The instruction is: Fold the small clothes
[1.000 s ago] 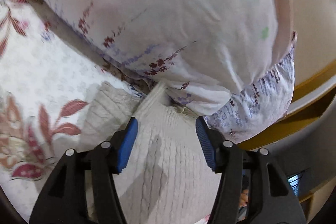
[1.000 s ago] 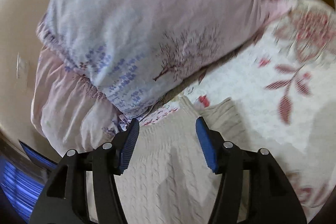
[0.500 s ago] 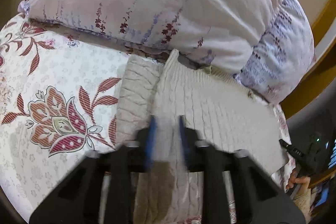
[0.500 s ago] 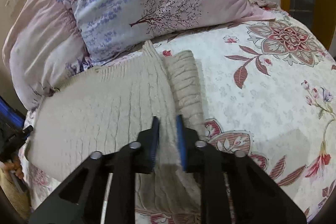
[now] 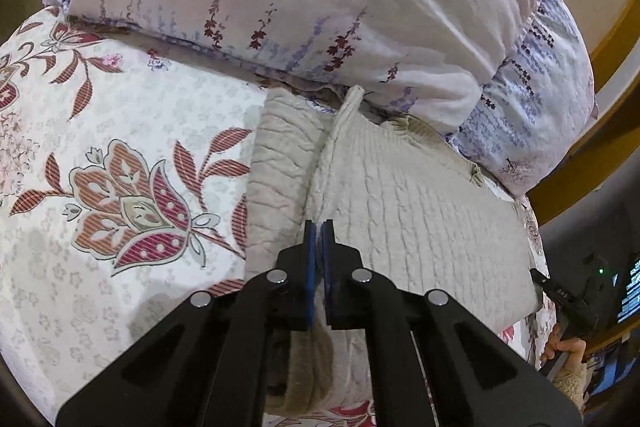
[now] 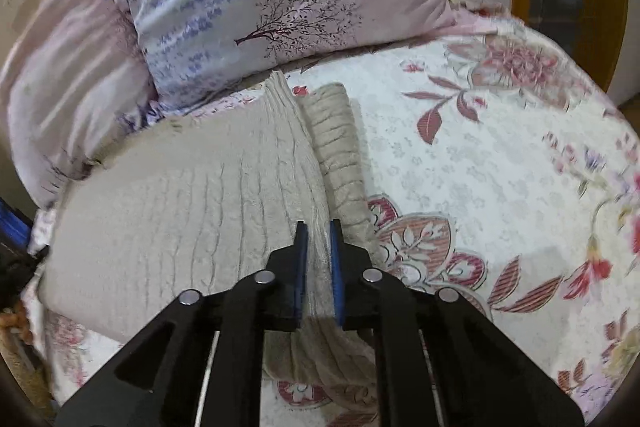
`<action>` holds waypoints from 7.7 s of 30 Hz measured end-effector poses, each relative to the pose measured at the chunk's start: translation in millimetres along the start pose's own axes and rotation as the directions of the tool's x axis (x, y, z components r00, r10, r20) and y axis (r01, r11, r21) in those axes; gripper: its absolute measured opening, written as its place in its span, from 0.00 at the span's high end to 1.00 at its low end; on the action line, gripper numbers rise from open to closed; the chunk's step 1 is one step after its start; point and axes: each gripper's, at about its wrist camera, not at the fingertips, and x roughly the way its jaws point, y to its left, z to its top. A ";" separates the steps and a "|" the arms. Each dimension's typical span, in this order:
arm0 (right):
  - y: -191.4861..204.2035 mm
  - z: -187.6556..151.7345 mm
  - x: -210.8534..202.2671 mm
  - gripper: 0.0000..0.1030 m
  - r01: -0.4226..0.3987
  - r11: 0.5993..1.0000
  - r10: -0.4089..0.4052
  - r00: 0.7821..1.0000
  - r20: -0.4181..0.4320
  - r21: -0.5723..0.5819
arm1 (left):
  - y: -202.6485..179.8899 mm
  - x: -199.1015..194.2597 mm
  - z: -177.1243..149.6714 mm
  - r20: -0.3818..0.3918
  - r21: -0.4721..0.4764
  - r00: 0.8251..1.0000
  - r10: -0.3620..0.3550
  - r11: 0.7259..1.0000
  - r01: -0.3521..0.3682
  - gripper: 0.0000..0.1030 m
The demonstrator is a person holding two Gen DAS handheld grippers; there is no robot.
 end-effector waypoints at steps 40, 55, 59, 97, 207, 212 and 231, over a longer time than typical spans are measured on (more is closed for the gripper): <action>203.7 -18.1 51.7 0.48 -0.047 0.889 0.050 0.999 -0.006 -0.456 | 35.9 3.8 16.2 0.052 -0.307 0.989 -0.139 0.940 0.148 0.33; 202.9 -19.6 53.3 0.47 -0.050 0.890 0.060 0.998 0.006 -0.453 | 16.9 24.7 8.0 -0.023 -0.317 0.976 -0.217 0.927 0.199 0.76; 203.1 -19.5 53.4 0.47 -0.054 0.888 0.063 0.998 0.003 -0.457 | -6.0 9.1 19.1 0.028 -0.266 0.966 -0.259 0.929 0.257 0.80; -42.5 29.7 -4.0 0.47 -0.506 0.814 0.534 0.845 -0.028 0.285 | -240.0 55.9 -14.5 -0.034 0.143 0.939 -0.342 0.928 0.343 0.33; -47.8 32.5 4.0 0.90 0.009 0.994 -0.011 1.000 0.016 0.108 | -214.2 105.8 -46.5 -0.206 0.229 0.975 -0.085 0.964 0.132 0.20; -31.0 34.3 -26.7 0.69 -0.036 0.998 0.031 0.995 0.099 0.056 | -214.8 105.4 -47.1 -0.198 0.239 0.977 -0.072 0.964 0.120 0.19; -6.8 11.9 3.2 0.58 -0.041 0.995 0.045 0.998 0.037 -0.088 | -210.8 109.7 -48.8 -0.204 0.213 0.976 -0.078 0.969 0.122 0.14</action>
